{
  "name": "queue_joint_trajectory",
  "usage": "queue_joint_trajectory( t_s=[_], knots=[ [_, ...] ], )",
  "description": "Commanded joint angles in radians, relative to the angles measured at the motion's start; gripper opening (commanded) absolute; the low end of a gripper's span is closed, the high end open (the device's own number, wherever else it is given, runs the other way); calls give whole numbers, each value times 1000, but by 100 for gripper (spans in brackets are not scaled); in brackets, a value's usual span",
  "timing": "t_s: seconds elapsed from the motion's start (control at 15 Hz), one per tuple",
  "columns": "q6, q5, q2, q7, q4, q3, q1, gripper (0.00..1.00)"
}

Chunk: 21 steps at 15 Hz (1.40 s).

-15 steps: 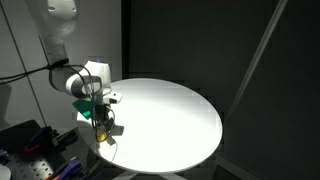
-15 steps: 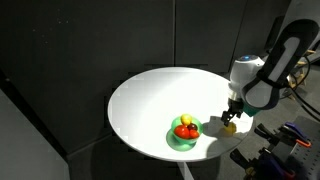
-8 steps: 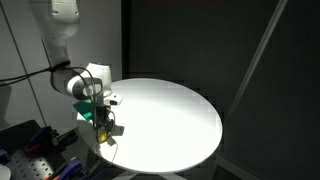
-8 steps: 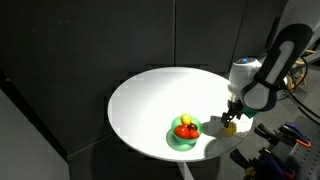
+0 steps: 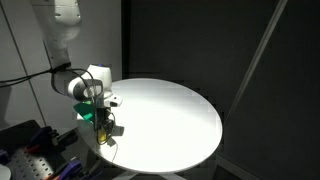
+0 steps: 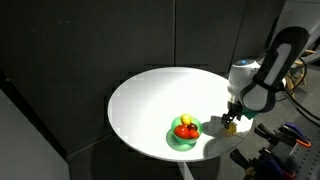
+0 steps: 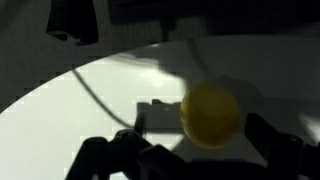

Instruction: Pick up the yellow toy lemon and put it in the green bowl

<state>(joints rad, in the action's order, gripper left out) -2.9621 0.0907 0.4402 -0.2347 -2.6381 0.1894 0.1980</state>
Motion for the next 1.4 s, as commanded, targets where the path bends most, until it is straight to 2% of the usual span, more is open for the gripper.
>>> queue_joint_trajectory(
  t_s=[0.0, 0.2, 0.27, 0.33, 0.4, 0.67, 1.33],
  knots=[
    [-8, -9, 12, 2, 12, 3, 8, 100],
    [-7, -9, 15, 2, 14, 4, 9, 100],
    [-6, -9, 16, 2, 15, 4, 9, 75],
    [-4, -10, 17, 2, 16, 4, 8, 73],
    [-4, -10, 18, 2, 17, 3, 8, 66],
    [14, -8, -1, 8, 9, 0, 7, 33],
    [167, 29, -139, 36, -28, -8, -6, 33]
  ],
)
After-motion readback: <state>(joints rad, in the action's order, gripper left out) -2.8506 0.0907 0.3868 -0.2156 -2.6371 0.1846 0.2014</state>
